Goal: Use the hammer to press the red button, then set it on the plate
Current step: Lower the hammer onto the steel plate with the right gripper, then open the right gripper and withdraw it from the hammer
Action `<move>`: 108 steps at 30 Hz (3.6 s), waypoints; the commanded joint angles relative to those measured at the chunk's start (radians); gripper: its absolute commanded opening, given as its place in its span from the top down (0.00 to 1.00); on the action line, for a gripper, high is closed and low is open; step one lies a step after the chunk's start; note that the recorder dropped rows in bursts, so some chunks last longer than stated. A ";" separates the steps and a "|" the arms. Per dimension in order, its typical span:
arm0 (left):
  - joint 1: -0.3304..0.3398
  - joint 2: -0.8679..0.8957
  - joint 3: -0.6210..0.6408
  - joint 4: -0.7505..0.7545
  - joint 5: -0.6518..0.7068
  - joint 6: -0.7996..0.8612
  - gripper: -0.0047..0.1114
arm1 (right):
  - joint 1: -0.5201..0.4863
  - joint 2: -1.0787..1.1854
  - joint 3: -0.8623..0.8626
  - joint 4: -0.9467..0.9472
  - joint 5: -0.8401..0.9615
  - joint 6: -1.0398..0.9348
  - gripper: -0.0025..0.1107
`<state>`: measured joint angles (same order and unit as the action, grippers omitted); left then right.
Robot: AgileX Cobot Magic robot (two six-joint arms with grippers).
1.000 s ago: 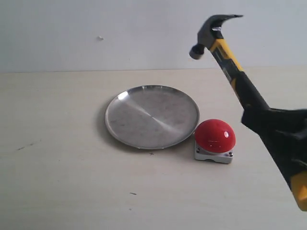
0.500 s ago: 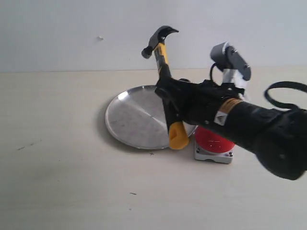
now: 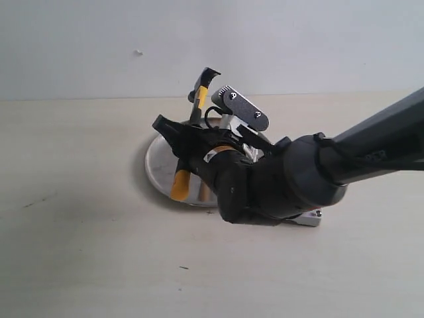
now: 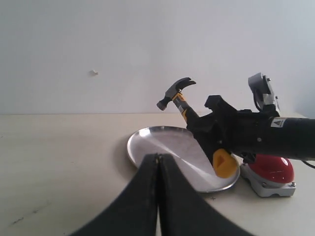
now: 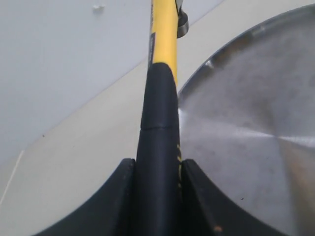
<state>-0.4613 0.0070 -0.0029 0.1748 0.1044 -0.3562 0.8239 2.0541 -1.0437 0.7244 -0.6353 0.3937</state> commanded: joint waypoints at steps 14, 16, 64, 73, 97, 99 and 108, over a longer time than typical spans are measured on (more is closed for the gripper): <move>0.002 -0.007 0.003 -0.007 -0.001 -0.007 0.96 | 0.002 0.153 -0.219 0.167 0.039 -0.188 0.98; 0.002 -0.007 0.003 -0.007 -0.001 -0.007 0.96 | 0.002 0.164 -0.219 0.173 0.032 -0.188 0.98; 0.002 -0.007 0.003 -0.007 -0.001 -0.003 0.96 | 0.241 -0.445 0.211 0.418 -0.021 -1.299 0.98; 0.002 -0.007 0.003 -0.007 -0.001 0.006 0.96 | 0.362 -0.880 0.467 0.600 0.231 -1.281 0.98; 0.002 -0.007 0.003 -0.007 -0.001 0.006 0.96 | -0.530 -1.325 0.498 0.601 1.066 -1.599 0.98; 0.002 -0.007 0.003 -0.007 -0.001 0.006 0.96 | -0.640 -1.427 0.535 0.601 1.068 -1.595 0.98; 0.002 -0.007 0.003 -0.007 -0.001 0.006 0.96 | -0.768 -1.700 0.644 0.558 1.021 -1.596 0.98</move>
<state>-0.4613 0.0070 -0.0029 0.1748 0.1044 -0.3525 0.0657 0.3930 -0.4236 1.3170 0.3821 -1.1943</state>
